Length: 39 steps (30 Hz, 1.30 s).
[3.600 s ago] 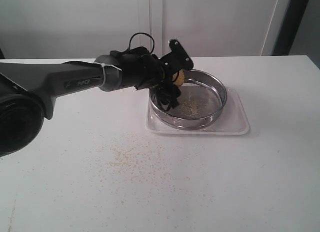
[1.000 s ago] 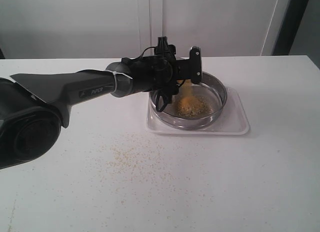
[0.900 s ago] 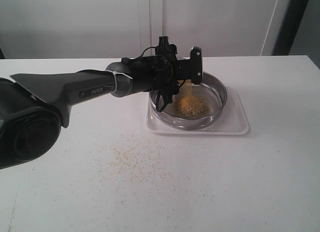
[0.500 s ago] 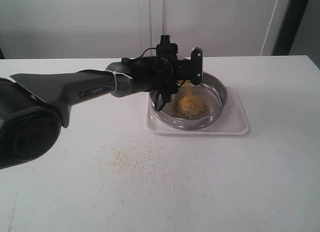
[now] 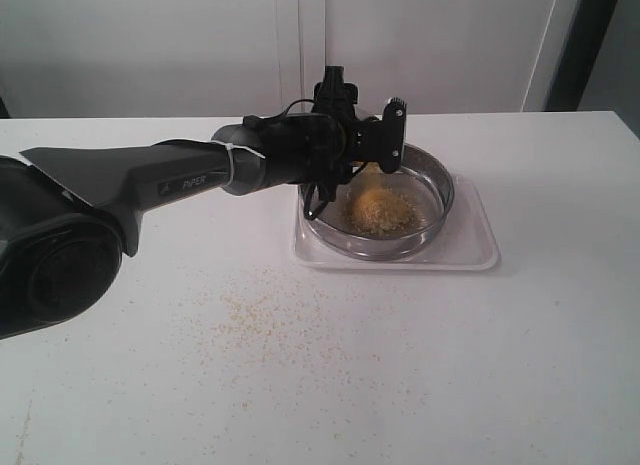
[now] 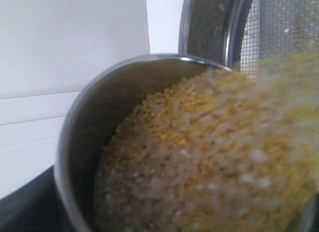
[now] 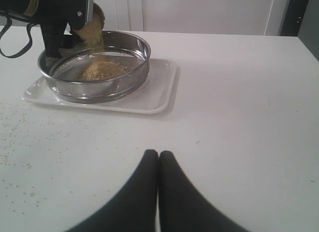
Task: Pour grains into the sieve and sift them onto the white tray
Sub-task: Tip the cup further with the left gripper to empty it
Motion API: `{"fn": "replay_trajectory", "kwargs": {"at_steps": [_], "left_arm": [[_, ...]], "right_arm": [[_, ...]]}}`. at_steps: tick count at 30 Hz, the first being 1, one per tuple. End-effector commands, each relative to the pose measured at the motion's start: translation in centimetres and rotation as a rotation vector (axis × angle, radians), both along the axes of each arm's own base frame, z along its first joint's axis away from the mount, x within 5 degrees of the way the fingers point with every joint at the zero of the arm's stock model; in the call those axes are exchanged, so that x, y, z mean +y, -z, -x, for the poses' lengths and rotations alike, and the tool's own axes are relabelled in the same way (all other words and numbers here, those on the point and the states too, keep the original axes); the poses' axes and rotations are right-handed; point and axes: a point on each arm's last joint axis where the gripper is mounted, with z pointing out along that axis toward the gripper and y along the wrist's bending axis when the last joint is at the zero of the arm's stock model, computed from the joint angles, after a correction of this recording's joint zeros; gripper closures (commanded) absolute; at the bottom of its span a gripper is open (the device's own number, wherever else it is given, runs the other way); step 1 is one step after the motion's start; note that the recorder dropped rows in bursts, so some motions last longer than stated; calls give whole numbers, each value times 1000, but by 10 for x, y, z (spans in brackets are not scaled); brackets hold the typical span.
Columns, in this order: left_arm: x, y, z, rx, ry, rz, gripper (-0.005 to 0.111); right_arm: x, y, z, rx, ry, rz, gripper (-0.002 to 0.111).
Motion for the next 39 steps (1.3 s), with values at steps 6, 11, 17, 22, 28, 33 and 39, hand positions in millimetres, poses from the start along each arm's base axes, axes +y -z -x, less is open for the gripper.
{"fn": "replay_trajectory", "kwargs": {"at_steps": [6, 11, 17, 22, 28, 33, 39], "left_arm": [[1, -13, 0, -58, -1, -37, 107], [1, -13, 0, -67, 10, -64, 107], [-1, -13, 1, -86, 35, -126, 107], [-1, -13, 2, -89, 36, -137, 107], [-5, -13, 5, -111, 75, -202, 107], [-7, -13, 6, -115, 79, -208, 107], [-8, -14, 8, -145, 83, -269, 107]], "right_arm": [[-1, 2, 0, -3, 9, 6, 108], [-1, 2, 0, -3, 9, 6, 108], [-1, 2, 0, -3, 9, 6, 108], [-1, 2, 0, -3, 9, 6, 108], [-1, 2, 0, -3, 9, 6, 108], [-1, 2, 0, -3, 9, 6, 108], [-1, 2, 0, -3, 9, 6, 108]]}}
